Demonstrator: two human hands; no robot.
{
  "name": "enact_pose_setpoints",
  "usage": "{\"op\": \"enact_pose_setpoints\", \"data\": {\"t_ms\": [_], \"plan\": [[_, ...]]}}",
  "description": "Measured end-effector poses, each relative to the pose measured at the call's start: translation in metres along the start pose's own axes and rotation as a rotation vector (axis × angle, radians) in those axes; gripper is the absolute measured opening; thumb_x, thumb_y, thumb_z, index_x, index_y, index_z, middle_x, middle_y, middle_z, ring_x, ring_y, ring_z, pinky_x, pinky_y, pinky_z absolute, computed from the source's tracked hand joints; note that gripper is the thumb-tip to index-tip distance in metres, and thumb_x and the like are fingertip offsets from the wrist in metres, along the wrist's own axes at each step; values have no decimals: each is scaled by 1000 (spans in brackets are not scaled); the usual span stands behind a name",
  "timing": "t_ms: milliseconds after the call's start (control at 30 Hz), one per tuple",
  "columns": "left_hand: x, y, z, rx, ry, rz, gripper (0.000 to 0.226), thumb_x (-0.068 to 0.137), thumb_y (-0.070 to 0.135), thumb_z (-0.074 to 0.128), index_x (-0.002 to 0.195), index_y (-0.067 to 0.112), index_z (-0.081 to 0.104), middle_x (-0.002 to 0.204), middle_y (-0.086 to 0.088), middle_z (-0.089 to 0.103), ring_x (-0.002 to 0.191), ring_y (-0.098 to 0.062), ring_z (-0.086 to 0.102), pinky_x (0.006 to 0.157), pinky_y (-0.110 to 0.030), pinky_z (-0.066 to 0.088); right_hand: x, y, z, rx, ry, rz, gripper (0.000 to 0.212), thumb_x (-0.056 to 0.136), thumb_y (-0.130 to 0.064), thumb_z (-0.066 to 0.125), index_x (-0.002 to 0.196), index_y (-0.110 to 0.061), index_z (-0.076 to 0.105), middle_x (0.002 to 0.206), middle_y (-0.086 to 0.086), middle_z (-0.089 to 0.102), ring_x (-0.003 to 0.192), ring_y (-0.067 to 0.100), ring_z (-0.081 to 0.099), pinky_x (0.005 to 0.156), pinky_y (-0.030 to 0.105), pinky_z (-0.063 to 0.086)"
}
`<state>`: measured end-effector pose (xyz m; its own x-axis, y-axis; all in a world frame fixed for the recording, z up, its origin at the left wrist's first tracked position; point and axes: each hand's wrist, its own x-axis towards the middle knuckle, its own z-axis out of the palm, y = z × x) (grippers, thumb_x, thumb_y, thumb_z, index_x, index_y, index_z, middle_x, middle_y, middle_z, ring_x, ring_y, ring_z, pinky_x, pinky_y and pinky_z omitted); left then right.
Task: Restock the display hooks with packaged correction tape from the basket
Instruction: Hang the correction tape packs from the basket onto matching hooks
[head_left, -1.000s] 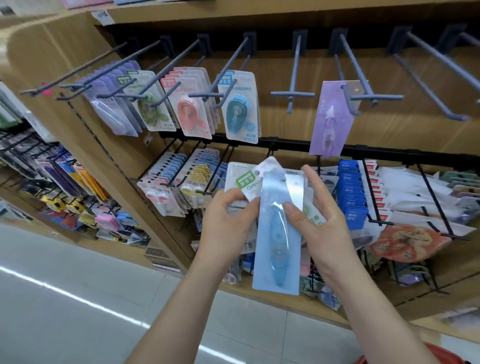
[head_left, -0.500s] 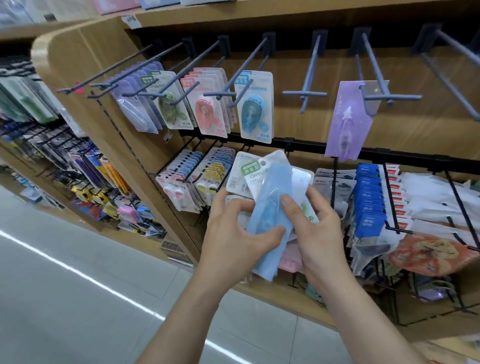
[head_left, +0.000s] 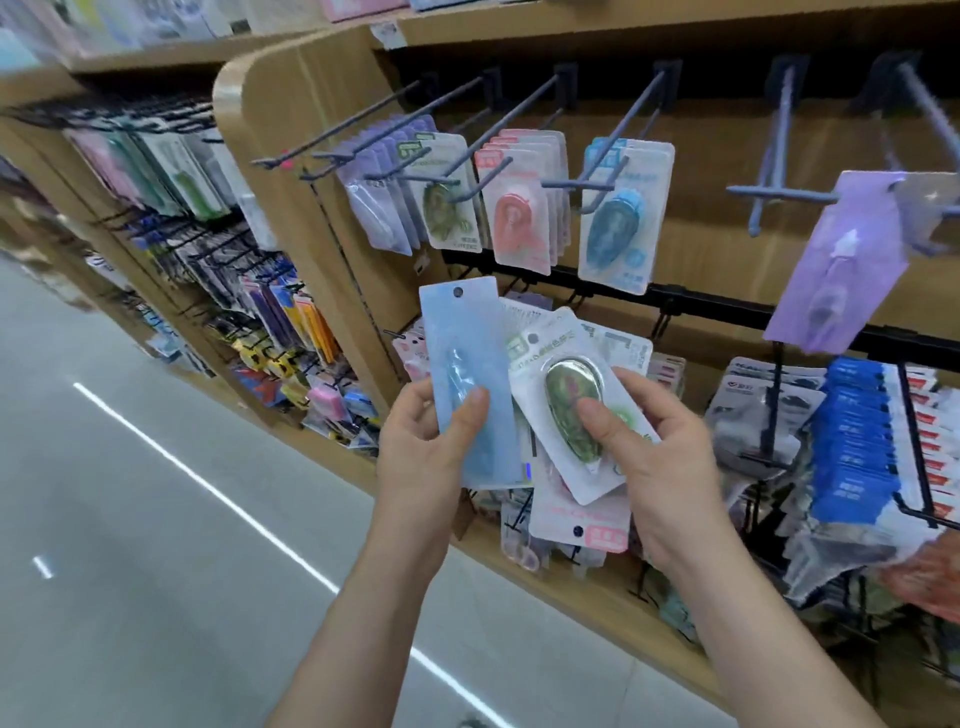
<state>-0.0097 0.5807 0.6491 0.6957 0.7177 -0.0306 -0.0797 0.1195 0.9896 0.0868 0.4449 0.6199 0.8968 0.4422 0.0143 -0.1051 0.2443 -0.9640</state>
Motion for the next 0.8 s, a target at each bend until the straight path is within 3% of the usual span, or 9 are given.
{"op": "enact_pose_setpoints", "data": {"t_ms": [67,233,367,433,500,633,700,800], "plan": [[9,4,-11,2,10,-2,30,82,32,67,106,15,64,98,3,77,87,-11,72,68,-26,56,3,2,9,-6,12,-11,39,67,-27,78,105,-21,71,97,-5,76,84,13,72,66,30,56],[37,9,-47,31,42,33,27,85,24,69,110,21,60,97,4,76,87,-14,71,78,-45,55,10,4,37,-82,1,-66,44,78,-7,78,111,-29,59,99,-10,75,86,10,73,64,23,56],[59,12,-72,62,-71,169,64,93,0,62,126,53,45,115,2,71,97,-17,70,78,-31,58,15,2,59,-126,69,-124,56,74,-13,79,119,-36,55,105,-16,73,93,6,72,69,20,57],[71,14,-81,107,-99,207,64,95,2,59,118,61,53,127,10,64,99,-10,67,75,-25,57,15,1,64,-152,115,-147,65,72,-19,78,129,-33,52,113,-12,72,100,6,70,76,21,57],[80,14,-86,151,-134,210,64,95,3,61,112,65,58,133,16,58,109,-9,63,80,-29,58,12,-1,61,-146,176,-160,74,72,-19,77,139,-29,48,121,-7,70,107,10,69,82,23,57],[85,7,-76,89,-350,127,70,90,-4,64,126,55,53,133,4,61,108,-11,65,74,-21,55,-5,-11,40,-174,329,-185,84,77,-8,76,148,-31,39,121,-13,70,108,5,68,80,19,56],[78,6,-57,74,-463,118,58,92,2,63,126,47,57,131,16,62,111,-3,63,80,-18,53,-18,-18,25,-216,401,-199,91,76,-6,76,150,-37,33,118,-16,71,106,2,68,78,18,56],[59,9,-20,144,-617,192,38,89,29,62,122,48,59,127,33,57,119,14,50,89,-5,43,-38,-27,-3,-286,508,-226,95,77,-9,77,152,-39,26,113,-22,71,105,-1,67,75,17,55]]}}
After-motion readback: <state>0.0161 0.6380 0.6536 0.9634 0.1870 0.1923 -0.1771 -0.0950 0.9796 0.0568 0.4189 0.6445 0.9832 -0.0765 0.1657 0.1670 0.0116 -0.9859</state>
